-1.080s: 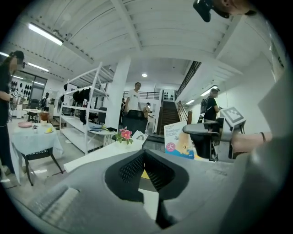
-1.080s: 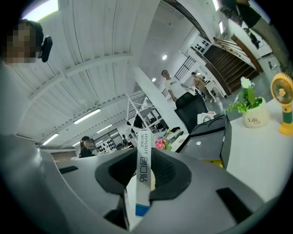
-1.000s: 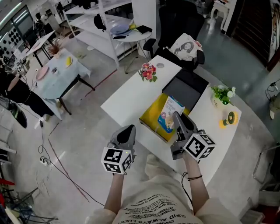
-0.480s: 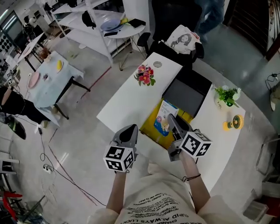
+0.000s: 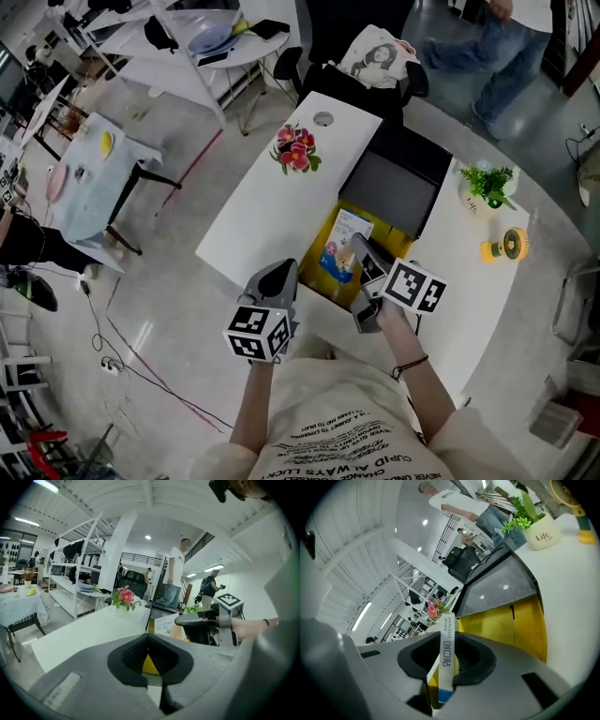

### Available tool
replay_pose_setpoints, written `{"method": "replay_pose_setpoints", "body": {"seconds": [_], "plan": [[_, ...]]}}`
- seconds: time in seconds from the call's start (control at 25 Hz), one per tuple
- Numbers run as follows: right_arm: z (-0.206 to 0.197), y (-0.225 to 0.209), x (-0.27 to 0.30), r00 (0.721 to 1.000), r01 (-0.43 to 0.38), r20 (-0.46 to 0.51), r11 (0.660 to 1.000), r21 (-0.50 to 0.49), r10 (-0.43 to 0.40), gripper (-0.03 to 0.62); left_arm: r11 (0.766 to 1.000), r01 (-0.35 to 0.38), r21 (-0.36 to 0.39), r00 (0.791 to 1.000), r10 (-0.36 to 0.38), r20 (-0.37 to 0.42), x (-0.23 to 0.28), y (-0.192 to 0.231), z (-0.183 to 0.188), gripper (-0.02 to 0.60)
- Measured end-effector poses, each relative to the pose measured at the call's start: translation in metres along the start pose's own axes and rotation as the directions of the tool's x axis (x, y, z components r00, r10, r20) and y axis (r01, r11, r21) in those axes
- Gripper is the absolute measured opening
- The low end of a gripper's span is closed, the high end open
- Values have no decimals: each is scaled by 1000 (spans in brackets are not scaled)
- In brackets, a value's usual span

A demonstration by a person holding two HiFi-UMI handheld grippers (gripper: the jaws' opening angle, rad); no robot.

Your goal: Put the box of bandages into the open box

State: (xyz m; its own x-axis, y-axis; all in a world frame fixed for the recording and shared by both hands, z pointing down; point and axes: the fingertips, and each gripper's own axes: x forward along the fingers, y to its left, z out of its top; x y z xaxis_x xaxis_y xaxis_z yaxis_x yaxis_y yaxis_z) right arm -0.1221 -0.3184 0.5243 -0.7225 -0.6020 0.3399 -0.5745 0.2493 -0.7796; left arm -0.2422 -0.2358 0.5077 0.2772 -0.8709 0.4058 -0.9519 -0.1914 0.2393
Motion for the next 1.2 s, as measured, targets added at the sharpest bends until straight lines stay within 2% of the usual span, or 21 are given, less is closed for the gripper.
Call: {"method": "replay_pose_setpoints", "body": {"seconds": [0.24,0.36,0.64,0.88,1.2], "plan": [[-3,-14,11,998,54,-22,993,104,-52,92,998,65,3,996,-65,-55,15,-2,-6,21],[-5,-22,14,996,88,-32,978,189,-83,94,995,95,18,992,-94,-84,21,0,-4,21],[-9,-37,16,989,146,-65,937,318,-132,94,986,161,35,978,-154,-137,36,-2,-6,21],[-14,-45,16,981,182,-123,924,337,-148,94,977,207,51,968,-197,-156,46,-5,-3,21],[-28,-55,13,959,257,-196,916,309,-203,94,968,243,57,958,-230,-173,53,-11,-5,21]]}}
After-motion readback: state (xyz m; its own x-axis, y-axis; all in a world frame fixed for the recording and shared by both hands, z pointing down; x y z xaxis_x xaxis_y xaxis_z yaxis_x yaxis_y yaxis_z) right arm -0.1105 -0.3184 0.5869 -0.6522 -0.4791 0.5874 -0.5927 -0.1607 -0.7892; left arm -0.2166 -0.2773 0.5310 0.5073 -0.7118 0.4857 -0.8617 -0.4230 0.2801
